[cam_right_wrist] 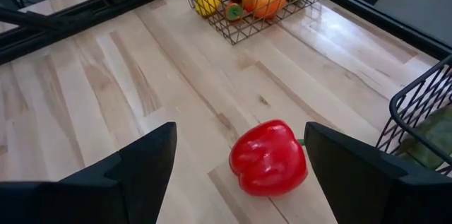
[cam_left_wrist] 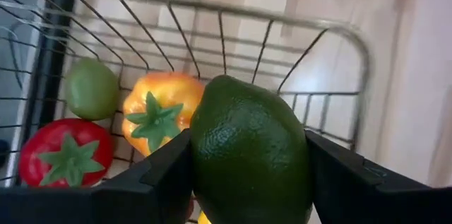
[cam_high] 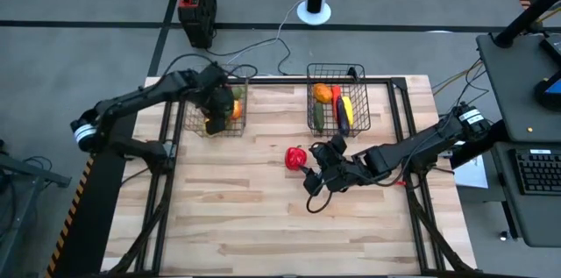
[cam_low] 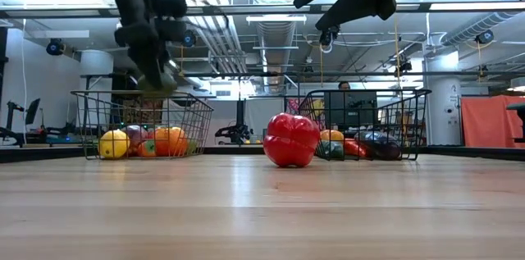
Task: Sort produce into baskets
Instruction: Put the green lime into the left yellow wire basket
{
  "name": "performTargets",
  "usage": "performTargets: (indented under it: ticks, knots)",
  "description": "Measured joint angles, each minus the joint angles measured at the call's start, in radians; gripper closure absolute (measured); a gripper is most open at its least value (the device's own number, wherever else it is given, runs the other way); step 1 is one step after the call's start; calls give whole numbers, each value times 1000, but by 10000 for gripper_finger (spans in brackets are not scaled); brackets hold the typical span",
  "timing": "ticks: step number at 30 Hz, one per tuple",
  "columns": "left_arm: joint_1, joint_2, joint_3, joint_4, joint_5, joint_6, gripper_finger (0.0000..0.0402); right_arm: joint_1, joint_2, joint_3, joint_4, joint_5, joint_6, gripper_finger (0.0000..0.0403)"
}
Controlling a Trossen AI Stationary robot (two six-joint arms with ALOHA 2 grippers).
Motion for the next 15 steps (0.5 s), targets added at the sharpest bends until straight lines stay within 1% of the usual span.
performTargets:
  ticks: [7, 15]
  knots:
    - [3, 111, 8, 6, -3, 42, 189, 0, 0, -5, 0, 0, 4, 97]
    - [4, 145, 8, 15, -5, 48, 184, 0, 0, -11, -2, -2, 13, 97]
